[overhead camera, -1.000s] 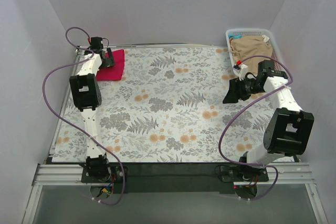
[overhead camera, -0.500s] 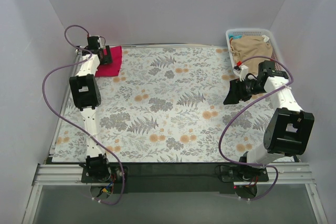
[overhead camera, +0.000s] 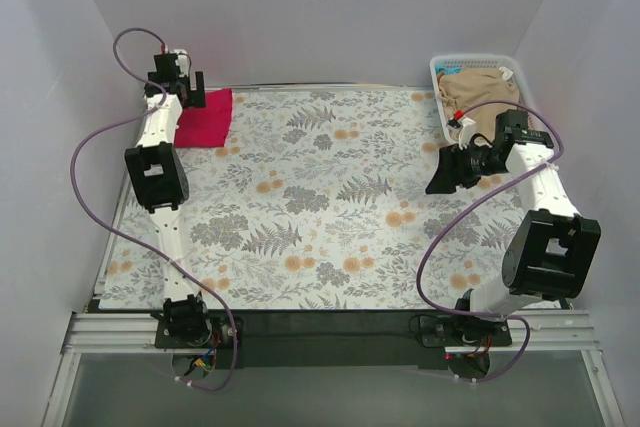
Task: Fold and stack the t-shirts
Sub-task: Neatly place the folded tshirt to the corner
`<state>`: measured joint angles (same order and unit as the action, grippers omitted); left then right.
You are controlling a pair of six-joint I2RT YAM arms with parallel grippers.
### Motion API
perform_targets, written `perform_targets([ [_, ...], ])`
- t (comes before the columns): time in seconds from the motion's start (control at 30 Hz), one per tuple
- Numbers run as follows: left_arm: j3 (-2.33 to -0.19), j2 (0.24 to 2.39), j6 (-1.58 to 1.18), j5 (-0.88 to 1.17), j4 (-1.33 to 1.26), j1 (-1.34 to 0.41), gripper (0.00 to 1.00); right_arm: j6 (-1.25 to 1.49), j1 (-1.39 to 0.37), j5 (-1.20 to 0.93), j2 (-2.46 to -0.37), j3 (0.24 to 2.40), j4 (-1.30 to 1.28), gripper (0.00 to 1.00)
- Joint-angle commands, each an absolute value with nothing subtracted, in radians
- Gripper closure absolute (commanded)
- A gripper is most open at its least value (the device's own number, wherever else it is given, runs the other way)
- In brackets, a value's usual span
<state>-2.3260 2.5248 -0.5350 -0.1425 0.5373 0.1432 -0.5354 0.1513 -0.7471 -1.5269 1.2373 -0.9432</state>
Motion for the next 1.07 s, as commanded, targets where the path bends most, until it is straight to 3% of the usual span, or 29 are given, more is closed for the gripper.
perform_targets([
  [0.0, -2.359, 2.323, -0.502, -0.121, 0.54, 0.147, 0.02, -0.555, 0.156, -0.775, -1.476, 1.298, -0.968, 0.35],
  [0.23, -2.185, 2.039, -0.529, -0.002, 0.664, 0.065, 0.02, -0.551, 0.158, -0.759, -1.442, 1.358, -0.977, 0.34],
  [0.3, -2.142, 1.95, -0.552, 0.089, 0.704, 0.043, 0.02, -0.549, 0.158, -0.755, -1.436, 1.368, -0.977, 0.2],
  [0.47, -1.953, 1.798, -0.659, 0.202, 0.831, 0.014, 0.02, -0.554, 0.158, -0.721, -1.401, 1.367, -0.976, 0.02],
  [0.77, -1.303, 1.377, -0.68, 0.241, 0.735, -0.115, 0.02, -0.565, 0.156, -0.657, -1.267, 1.211, -0.977, 0.02],
  [1.03, -1.035, 1.155, -0.715, 0.233, 0.721, -0.147, 0.02, -0.572, 0.156, -0.62, -1.128, 1.081, -0.98, 0.02],
])
